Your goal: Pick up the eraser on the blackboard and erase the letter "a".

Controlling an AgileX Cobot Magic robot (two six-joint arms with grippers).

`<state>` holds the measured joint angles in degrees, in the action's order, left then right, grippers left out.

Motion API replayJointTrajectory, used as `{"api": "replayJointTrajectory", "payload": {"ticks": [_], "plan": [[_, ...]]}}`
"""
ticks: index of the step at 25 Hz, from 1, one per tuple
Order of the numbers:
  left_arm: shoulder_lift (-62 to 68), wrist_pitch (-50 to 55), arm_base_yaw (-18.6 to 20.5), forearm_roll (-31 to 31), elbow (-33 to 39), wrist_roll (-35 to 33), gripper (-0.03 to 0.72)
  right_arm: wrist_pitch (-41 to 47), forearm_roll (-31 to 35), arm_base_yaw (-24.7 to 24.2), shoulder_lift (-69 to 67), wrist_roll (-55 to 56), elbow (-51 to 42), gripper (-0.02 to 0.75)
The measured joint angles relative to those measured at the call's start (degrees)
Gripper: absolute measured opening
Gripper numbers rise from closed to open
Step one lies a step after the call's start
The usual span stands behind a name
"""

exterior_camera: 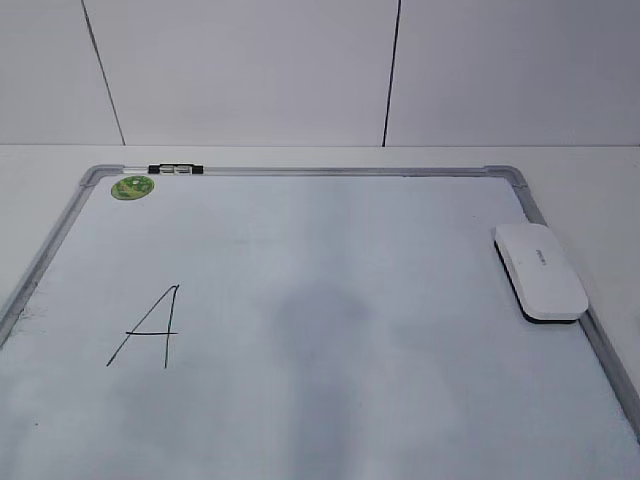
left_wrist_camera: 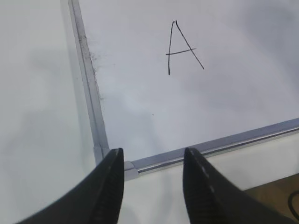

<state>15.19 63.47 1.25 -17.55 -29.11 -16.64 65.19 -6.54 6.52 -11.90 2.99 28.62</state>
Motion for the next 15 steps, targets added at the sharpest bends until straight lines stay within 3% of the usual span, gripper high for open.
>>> {"api": "replayJointTrajectory", "payload": {"ticks": [15], "plan": [[-14.58, 0.66, 0.22, -0.12, 0.0, 0.0, 0.287, 0.21, -0.69, -6.26, 12.66, 0.0, 0.0, 0.593]]}}
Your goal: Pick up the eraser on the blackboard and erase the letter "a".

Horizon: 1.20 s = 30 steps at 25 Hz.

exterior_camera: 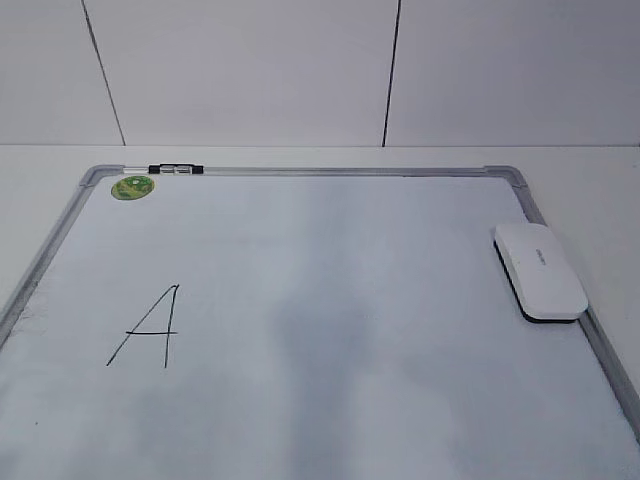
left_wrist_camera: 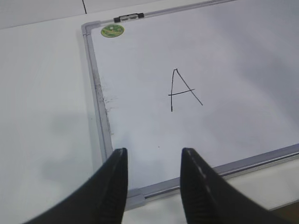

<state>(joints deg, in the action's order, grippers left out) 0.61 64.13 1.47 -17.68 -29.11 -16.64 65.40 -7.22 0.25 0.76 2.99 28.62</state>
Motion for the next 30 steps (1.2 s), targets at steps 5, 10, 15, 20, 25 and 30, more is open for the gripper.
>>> {"api": "replayJointTrajectory", "payload": {"ticks": [5, 10, 15, 20, 25, 30], "plan": [[0.0, 0.16, 0.0, 0.0, 0.0, 0.0, 0.283, 0.0, -0.33, -0.05, 0.23, 0.0, 0.0, 0.592], [0.0, 0.16, 0.0, 0.0, 0.0, 0.0, 0.269, 0.0, -0.45, -0.05, 0.23, 0.0, 0.0, 0.593], [0.0, 0.16, 0.0, 0.0, 0.0, 0.0, 0.267, 0.0, -0.68, -0.05, 0.23, 0.0, 0.0, 0.592], [0.0, 0.16, 0.0, 0.0, 0.0, 0.0, 0.266, 0.0, -0.66, -0.05, 0.23, 0.0, 0.0, 0.592], [0.0, 0.16, 0.0, 0.0, 0.0, 0.0, 0.261, 0.0, -0.66, -0.05, 0.23, -0.21, 0.0, 0.592], [0.0, 0.16, 0.0, 0.0, 0.0, 0.0, 0.245, 0.0, 0.92, -0.05, 0.23, -3.32, 0.0, 0.592]]}}
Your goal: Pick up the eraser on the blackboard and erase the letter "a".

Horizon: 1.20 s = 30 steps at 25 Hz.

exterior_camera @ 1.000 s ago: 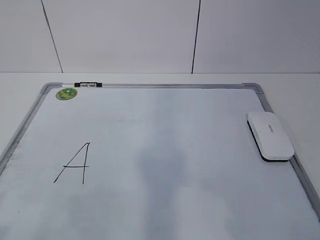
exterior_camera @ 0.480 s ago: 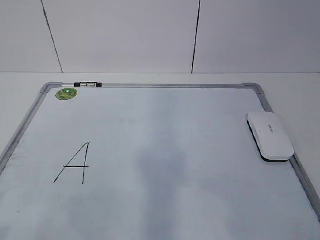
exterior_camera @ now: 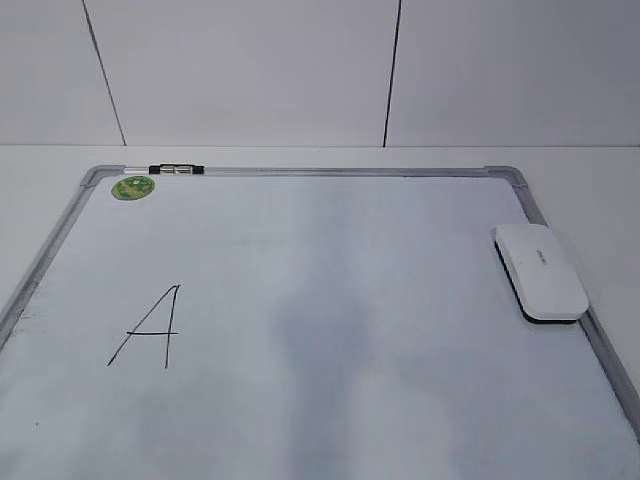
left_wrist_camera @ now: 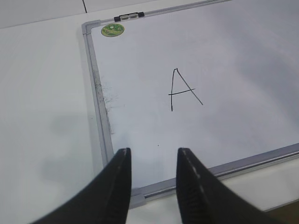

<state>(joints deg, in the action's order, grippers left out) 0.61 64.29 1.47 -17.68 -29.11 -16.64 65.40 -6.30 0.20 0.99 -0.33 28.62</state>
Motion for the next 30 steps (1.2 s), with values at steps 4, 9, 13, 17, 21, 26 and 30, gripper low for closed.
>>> {"api": "replayJointTrajectory", "payload": {"ticks": [4, 9, 13, 17, 21, 26, 30], "plan": [[0.0, 0.0, 0.0, 0.0, 0.0, 0.0, 0.243, 0.0, 0.29, 0.0, 0.0, -0.61, 0.0, 0.592], [0.0, 0.0, 0.0, 0.0, 0.0, 0.0, 0.238, 0.0, 0.29, 0.0, 0.0, -0.75, 0.0, 0.592], [0.0, 0.0, 0.0, 0.0, 0.0, 0.0, 0.238, 0.0, 0.29, 0.0, 0.0, -0.74, 0.0, 0.592], [0.0, 0.0, 0.25, 0.0, 0.0, 0.0, 0.238, 0.0, 0.29, 0.0, 0.0, -0.77, 0.0, 0.592], [0.0, 0.0, 0.34, 0.0, 0.0, 0.0, 0.238, 0.0, 0.29, 0.0, 0.0, -0.77, 0.0, 0.592], [0.0, 0.0, 0.34, 0.0, 0.0, 0.0, 0.237, 0.0, 0.29, 0.0, 0.0, -0.77, 0.0, 0.592], [0.0, 0.0, 0.34, 0.0, 0.0, 0.0, 0.237, 0.0, 0.29, 0.0, 0.0, -0.86, 0.0, 0.592]]}}
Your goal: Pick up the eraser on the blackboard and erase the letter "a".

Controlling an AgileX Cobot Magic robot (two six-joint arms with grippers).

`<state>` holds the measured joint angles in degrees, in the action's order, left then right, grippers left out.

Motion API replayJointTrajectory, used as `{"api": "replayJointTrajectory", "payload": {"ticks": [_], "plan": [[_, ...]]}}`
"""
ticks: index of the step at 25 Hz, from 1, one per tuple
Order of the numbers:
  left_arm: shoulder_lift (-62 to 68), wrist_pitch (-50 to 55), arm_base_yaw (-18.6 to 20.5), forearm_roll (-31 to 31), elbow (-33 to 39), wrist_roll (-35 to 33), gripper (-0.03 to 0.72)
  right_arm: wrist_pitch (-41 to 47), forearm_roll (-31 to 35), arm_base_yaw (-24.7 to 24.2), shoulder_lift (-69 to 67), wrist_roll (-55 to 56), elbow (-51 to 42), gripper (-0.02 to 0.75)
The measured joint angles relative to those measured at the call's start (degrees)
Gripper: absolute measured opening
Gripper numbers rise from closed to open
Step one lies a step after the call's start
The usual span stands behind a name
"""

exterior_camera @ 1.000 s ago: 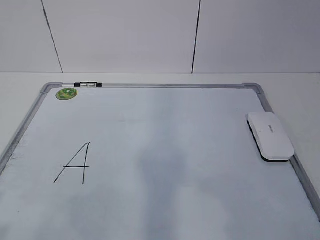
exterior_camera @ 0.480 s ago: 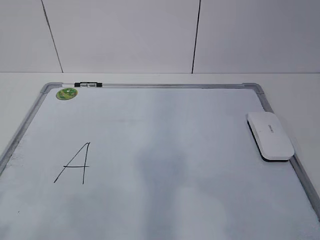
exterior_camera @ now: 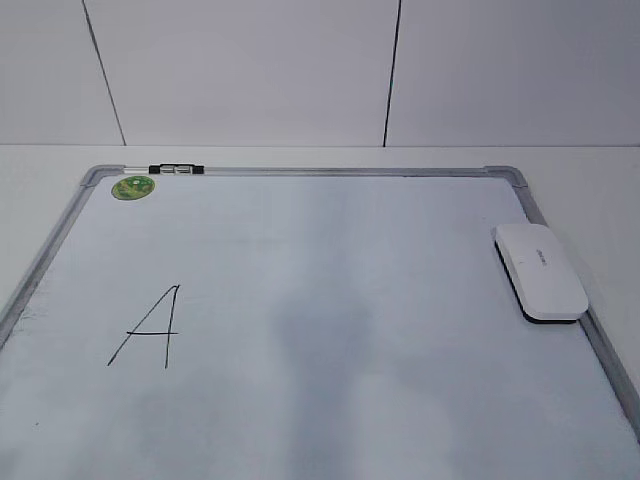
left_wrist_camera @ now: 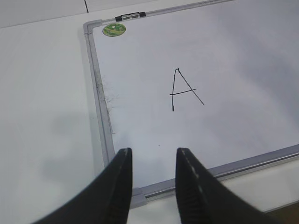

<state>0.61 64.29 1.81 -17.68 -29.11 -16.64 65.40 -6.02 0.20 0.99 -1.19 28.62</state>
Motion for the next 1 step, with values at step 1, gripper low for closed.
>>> {"api": "replayJointTrajectory", "payload": {"ticks": [1], "plan": [[0.0, 0.0, 0.0, 0.0, 0.0, 0.0, 0.237, 0.0, 0.0, 0.0, 0.0, 0.0, 0.0, 0.592]]}}
